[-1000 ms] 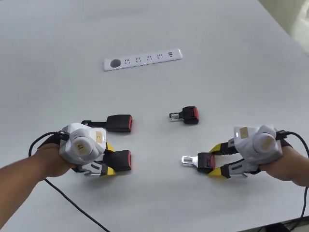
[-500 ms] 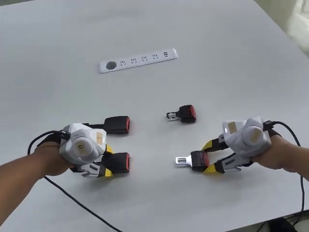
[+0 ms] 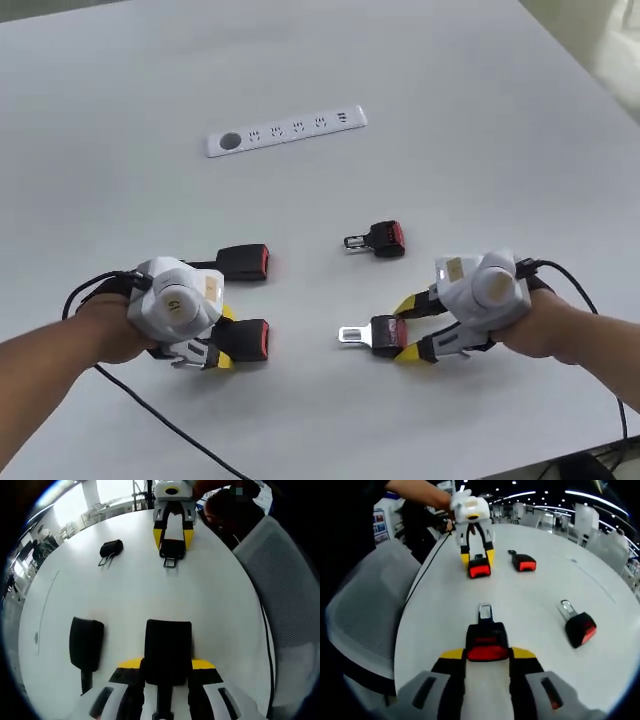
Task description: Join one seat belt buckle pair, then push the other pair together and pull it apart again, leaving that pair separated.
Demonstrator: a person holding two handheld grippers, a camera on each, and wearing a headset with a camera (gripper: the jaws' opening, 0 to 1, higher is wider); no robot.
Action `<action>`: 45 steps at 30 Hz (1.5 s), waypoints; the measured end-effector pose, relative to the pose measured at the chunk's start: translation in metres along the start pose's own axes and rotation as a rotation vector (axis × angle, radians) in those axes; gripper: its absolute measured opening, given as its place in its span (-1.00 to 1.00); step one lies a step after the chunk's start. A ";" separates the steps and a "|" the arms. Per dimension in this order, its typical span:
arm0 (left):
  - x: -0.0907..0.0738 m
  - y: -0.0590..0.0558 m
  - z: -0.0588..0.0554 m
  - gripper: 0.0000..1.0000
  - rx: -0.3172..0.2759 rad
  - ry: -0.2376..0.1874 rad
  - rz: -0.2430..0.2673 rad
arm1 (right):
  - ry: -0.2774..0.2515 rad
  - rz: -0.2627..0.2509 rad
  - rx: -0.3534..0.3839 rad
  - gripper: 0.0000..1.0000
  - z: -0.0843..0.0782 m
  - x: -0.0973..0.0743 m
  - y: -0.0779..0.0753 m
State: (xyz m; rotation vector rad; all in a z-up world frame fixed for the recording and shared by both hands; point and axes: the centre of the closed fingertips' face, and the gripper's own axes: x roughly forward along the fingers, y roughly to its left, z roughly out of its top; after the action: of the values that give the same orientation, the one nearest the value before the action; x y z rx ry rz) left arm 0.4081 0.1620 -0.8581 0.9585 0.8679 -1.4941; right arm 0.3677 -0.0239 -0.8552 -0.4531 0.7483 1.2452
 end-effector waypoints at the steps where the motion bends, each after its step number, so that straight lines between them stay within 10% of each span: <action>1: 0.000 0.000 0.000 -0.32 0.002 0.005 -0.002 | -0.005 -0.001 0.001 -0.34 0.002 0.001 0.000; 45: 0.002 -0.001 -0.002 -0.33 0.035 0.075 -0.006 | -0.090 0.001 0.008 -0.35 0.079 0.076 0.011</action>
State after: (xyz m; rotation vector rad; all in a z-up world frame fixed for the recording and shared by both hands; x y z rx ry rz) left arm 0.4077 0.1630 -0.8606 1.0445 0.9016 -1.4904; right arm 0.3874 0.0845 -0.8551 -0.3873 0.6774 1.2551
